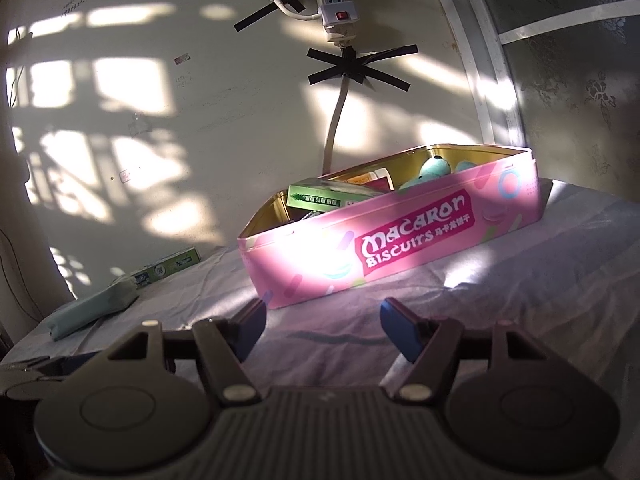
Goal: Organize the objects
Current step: 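Withdraw the right tool from the tin and turn toward the teal pouch, then close the right tool on the end of the teal zip pouch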
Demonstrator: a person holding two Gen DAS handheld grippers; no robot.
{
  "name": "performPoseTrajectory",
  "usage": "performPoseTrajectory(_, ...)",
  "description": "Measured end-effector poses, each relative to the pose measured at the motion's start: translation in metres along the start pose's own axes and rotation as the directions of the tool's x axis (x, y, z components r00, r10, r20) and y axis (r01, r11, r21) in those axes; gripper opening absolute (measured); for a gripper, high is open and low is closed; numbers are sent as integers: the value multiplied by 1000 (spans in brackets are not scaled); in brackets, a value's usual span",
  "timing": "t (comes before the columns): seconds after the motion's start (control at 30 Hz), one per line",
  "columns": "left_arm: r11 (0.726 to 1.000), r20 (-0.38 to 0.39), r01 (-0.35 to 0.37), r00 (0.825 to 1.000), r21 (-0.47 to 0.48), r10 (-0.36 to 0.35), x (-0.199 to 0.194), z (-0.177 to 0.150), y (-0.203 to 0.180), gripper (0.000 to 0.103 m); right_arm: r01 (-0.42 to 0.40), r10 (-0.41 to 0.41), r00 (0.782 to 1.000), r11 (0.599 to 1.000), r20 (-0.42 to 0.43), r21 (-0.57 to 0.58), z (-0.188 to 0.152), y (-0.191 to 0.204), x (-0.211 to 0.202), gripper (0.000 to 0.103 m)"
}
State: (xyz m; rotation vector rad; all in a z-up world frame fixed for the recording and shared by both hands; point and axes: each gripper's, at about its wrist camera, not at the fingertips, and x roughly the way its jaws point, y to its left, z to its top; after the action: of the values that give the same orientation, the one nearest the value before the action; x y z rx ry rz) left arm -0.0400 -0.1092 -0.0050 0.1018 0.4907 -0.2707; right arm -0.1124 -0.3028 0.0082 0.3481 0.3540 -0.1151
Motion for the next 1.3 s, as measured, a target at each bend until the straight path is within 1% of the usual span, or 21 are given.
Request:
performPoseTrajectory(0.1,1000,-5,5,1000,-1,-5,-2,4,7,84,-7,7,1000,1000,16,-15,8,5,-4,66)
performPoseTrajectory(0.2,1000,15,-15,1000,0,15,-6,10,21,84,-31,34,999,998,42,-61,18,18,-7,69)
performPoseTrajectory(0.3,998,28,-61,998,-8,61,-8,16,46,86,-75,81,996,991,45,-114,25,38,-5,69)
performPoseTrajectory(0.33,996,30,-90,995,-8,91,-8,17,56,86,-92,99,994,986,42,-136,26,46,-3,69)
performPoseTrajectory(0.4,989,24,-147,989,-14,147,-5,18,76,87,-124,131,991,978,25,-170,27,61,3,69)
performPoseTrajectory(0.5,977,4,-212,977,-37,212,-1,16,107,87,-189,188,982,958,-27,-217,25,88,16,70)
performPoseTrajectory(0.6,959,-13,-279,960,-60,279,1,12,138,87,-241,229,971,935,-75,-262,21,115,29,70)
performPoseTrajectory(0.67,945,-22,-317,948,-75,316,2,11,157,87,-274,255,962,919,-100,-285,21,133,39,70)
performPoseTrajectory(0.73,932,-33,-348,938,-99,346,2,9,177,87,-317,288,947,904,-139,-287,24,152,53,70)
performPoseTrajectory(0.83,907,-34,-392,919,-154,392,-3,7,205,87,-385,341,918,889,-201,-250,28,178,76,70)
performPoseTrajectory(0.87,891,-36,-411,910,-193,412,-5,4,217,87,-412,361,903,882,-234,-228,29,190,89,70)
performPoseTrajectory(0.9,876,-41,-423,904,-230,426,-7,0,227,87,-425,369,893,880,-259,-211,29,199,99,70)
performPoseTrajectory(0.93,861,-59,-426,902,-278,427,-7,-2,237,87,-432,372,885,880,-280,-196,28,208,109,70)
performPoseTrajectory(0.97,849,-79,-402,913,-342,400,-8,-4,248,87,-442,377,874,879,-306,-180,26,218,122,70)
performPoseTrajectory(1.0,837,-76,-386,919,-389,388,-11,-5,254,87,-450,383,865,878,-324,-165,25,225,132,70)
performPoseTrajectory(1.07,814,-76,-386,916,-434,394,-13,-6,260,87,-454,392,847,885,-360,-105,24,239,160,70)
performPoseTrajectory(1.17,812,-67,-372,920,-450,385,-14,-8,260,87,-452,429,805,891,-410,43,24,248,204,70)
performPoseTrajectory(1.23,815,-66,-366,923,-449,378,-13,-8,260,87,-421,435,795,897,-423,133,23,250,233,70)
performPoseTrajectory(1.3,818,-65,-360,926,-449,372,-12,-8,261,87,-404,455,776,890,-436,210,20,252,258,70)
